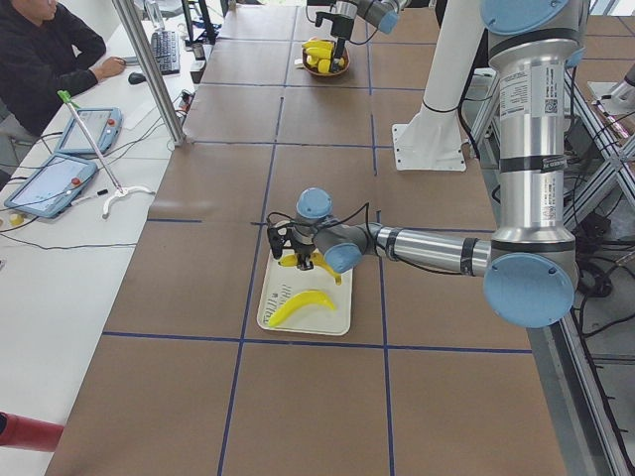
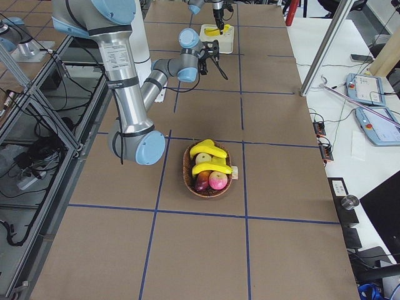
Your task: Transfer all bananas from basket to plate
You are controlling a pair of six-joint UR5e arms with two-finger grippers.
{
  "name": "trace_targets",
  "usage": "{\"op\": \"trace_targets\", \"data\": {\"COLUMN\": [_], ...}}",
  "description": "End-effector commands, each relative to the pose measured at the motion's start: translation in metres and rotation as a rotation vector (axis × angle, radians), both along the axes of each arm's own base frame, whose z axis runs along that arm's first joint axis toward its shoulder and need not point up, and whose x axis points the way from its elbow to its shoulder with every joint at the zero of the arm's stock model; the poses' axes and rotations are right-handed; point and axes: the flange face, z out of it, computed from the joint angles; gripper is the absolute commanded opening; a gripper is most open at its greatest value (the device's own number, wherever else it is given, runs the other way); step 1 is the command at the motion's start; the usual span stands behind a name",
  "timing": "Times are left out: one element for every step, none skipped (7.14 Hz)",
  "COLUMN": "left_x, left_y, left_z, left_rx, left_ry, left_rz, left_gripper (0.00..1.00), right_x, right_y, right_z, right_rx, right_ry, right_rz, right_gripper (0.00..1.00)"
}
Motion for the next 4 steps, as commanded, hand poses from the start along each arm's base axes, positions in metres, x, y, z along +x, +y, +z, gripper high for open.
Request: {"op": "trace_targets", "data": {"left_x": [-0.002,-0.002,-0.005,-0.006], "left_y": [0.000,0.001,0.001,0.001], "left_z": [0.028,0.027,0.020,0.018], "left_rx": [-0.018,0.005,0.063,0.067], "left_ry": [-0.055,-0.057,-0.059,-0.056], "left_rz": [-0.019,0.000,0.046,0.047], "left_gripper": [0.12,0.98,1.00,1.00], "right_x": [0.002,0.010,0.016,0.025], "right_y": [-0.002,-0.007,-0.013,-0.018], "right_z": [0.005,0.012,0.017,0.023], "right_rx": [-0.006,-0.013,-0.020,-0.029], "right_ry": [0.009,0.020,0.028,0.034], "right_rz": [0.007,0.016,0.019,0.017], "right_gripper": [1.00,1.00,1.00,1.00]}}
